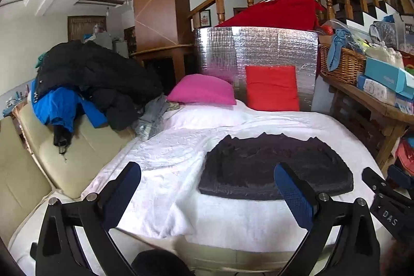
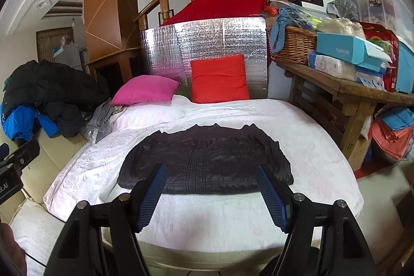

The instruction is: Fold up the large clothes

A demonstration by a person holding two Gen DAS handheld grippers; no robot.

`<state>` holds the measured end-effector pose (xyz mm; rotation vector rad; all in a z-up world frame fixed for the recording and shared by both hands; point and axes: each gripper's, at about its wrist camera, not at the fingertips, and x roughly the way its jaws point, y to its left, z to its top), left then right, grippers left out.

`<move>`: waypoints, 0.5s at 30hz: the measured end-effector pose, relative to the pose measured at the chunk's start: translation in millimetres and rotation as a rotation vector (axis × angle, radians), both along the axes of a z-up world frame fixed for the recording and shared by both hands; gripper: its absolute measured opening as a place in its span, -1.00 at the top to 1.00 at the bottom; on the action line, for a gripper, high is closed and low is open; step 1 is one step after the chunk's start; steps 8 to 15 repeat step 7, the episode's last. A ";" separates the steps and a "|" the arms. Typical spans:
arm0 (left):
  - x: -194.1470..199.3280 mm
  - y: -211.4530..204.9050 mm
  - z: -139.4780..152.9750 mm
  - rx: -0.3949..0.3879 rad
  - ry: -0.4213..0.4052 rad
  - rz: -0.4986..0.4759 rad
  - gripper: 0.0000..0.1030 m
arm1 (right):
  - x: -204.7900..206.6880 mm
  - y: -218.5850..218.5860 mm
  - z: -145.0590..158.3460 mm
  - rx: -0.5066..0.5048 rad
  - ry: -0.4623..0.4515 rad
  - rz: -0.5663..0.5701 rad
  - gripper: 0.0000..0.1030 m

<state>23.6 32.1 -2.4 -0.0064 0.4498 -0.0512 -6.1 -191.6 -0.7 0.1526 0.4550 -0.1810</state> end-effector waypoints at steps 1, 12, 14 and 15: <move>4.4 -1.3 -0.6 -0.001 0.003 -0.010 -0.98 | 4.6 -0.4 0.5 -0.002 0.002 0.003 -0.46; 76.6 14.4 -11.3 -0.079 0.078 -0.030 -0.98 | 44.6 -28.5 3.4 0.003 0.012 -0.017 -0.48; 76.6 14.4 -11.3 -0.079 0.078 -0.030 -0.98 | 44.6 -28.5 3.4 0.003 0.012 -0.017 -0.48; 76.6 14.4 -11.3 -0.079 0.078 -0.030 -0.98 | 44.6 -28.5 3.4 0.003 0.012 -0.017 -0.48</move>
